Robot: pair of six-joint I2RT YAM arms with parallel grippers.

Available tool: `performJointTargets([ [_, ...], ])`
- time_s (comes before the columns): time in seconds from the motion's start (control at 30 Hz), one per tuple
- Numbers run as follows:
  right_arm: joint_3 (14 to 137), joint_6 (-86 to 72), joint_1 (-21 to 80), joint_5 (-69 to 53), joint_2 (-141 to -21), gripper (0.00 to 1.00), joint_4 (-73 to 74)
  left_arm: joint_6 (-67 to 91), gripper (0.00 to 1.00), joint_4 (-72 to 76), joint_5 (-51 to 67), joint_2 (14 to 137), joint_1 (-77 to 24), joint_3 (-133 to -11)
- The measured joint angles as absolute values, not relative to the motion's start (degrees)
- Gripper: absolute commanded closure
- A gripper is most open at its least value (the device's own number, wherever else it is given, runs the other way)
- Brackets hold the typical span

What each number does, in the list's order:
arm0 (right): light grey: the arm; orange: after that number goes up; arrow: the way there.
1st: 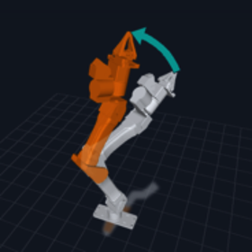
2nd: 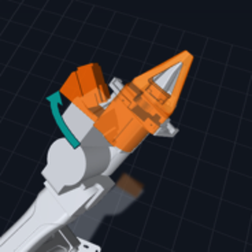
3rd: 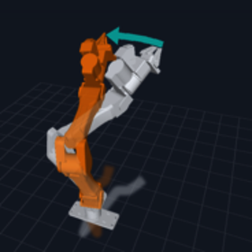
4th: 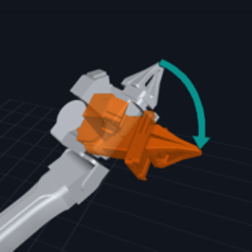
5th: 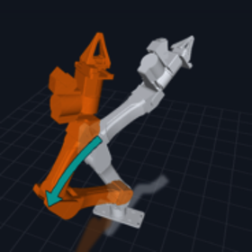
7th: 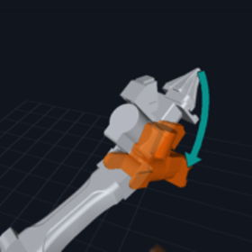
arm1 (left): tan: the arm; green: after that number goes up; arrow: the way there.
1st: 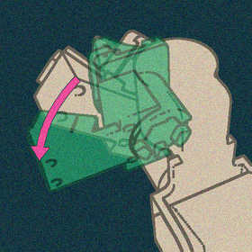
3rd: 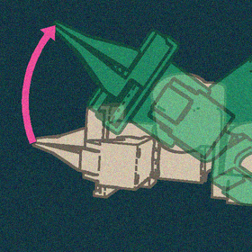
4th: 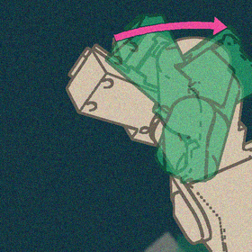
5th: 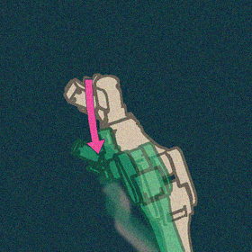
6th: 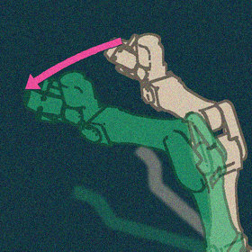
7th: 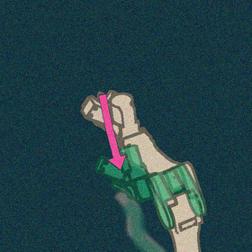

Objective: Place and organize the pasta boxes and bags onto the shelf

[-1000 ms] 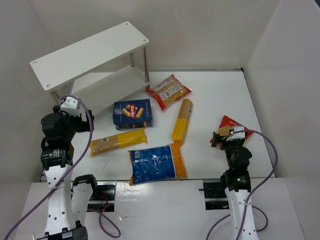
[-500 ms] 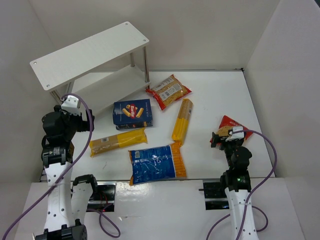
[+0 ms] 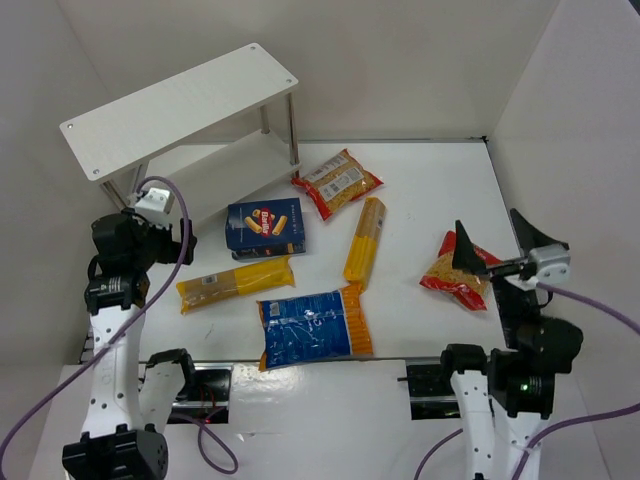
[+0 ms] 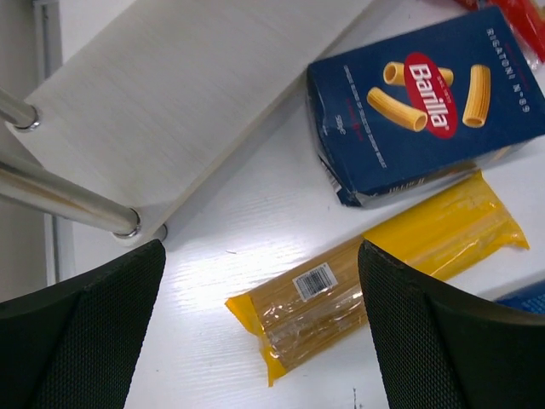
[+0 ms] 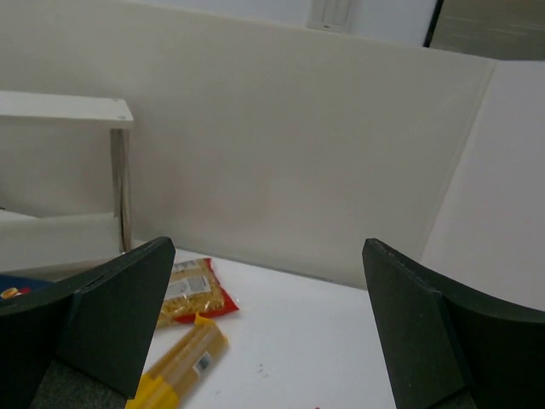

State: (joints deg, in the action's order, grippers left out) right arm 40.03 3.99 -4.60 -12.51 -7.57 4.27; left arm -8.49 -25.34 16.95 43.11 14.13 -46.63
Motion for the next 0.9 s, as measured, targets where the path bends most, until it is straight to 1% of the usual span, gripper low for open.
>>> performJointTargets([
  [0.07, 46.26, 3.97, -5.96, -15.86, -13.78, 0.00, 5.98, -9.19, 0.01, -26.09, 17.39, 44.82, 13.47, -47.00],
  [0.17, 51.68, 5.30, -7.94, -20.56, -22.09, 0.00, 11.05, -10.31, 0.01, -27.24, 17.93, 46.37, 12.12, -47.03],
  [0.3, 58.35, 9.98, -8.93, -22.44, -35.22, 0.00, 20.01, -10.81, 0.01, -28.21, 18.59, 47.16, 10.85, -47.13],
  [0.4, 60.80, 13.43, -6.44, -17.21, -44.12, 0.00, 24.99, -10.92, 0.01, -28.47, 18.96, 47.18, 8.80, -47.16],
  [0.5, 60.38, 15.86, -0.23, -7.94, -51.68, 0.00, 28.53, -11.27, 0.01, -28.49, 18.00, 48.12, 3.99, -47.33],
  [0.63, 56.80, 17.93, 8.05, 1.17, -56.23, 0.00, 30.63, -11.88, 0.01, -28.47, 14.04, 51.79, -3.88, -47.37],
  [0.73, 55.31, 18.94, 12.38, 4.51, -58.41, 0.00, 31.35, -11.86, 0.01, -28.45, 10.39, 56.14, -7.88, -47.37],
  [0.9, 55.48, 20.58, 14.68, 9.93, -66.19, 0.00, 31.07, -10.92, 0.01, -28.29, 3.51, 61.32, -10.44, -47.37],
])
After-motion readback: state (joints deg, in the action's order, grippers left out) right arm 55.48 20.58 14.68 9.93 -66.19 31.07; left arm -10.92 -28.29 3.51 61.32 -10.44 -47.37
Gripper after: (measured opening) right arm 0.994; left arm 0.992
